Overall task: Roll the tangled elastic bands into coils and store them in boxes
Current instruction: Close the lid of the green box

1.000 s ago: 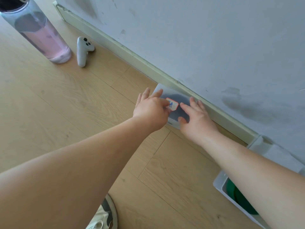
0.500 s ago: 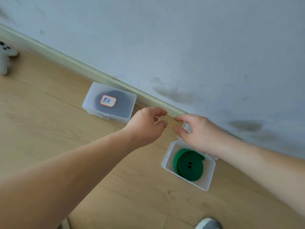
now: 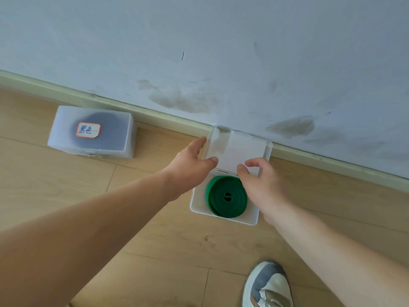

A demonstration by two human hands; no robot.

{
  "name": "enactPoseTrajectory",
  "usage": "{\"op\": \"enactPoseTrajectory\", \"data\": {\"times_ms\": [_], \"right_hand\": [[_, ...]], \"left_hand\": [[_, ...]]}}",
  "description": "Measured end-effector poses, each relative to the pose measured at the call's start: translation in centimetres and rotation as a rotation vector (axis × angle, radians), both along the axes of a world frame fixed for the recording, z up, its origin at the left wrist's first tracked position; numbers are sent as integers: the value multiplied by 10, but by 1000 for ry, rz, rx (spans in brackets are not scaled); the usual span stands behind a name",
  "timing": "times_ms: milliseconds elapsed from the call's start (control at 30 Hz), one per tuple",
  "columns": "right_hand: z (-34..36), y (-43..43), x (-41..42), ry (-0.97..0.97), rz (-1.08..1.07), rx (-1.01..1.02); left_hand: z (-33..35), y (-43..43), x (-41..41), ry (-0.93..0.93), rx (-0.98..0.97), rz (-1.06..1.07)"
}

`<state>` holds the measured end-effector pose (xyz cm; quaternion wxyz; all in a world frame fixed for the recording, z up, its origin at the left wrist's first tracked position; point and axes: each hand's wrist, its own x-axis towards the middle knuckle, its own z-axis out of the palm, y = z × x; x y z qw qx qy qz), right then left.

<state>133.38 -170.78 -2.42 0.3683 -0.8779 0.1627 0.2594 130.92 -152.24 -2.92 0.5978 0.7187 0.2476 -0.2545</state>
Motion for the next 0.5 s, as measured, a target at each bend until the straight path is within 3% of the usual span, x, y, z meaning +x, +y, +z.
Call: {"op": "enactPoseTrajectory", "data": {"times_ms": [267, 400, 500], "right_hand": [[3, 21, 4, -39, 61, 109], [6, 38, 4, -11, 126, 212], [-1, 50, 6, -110, 309, 50]], "left_hand": [[9, 41, 4, -37, -110, 322], [12, 63, -5, -82, -3, 396], [18, 73, -14, -91, -23, 365]]}}
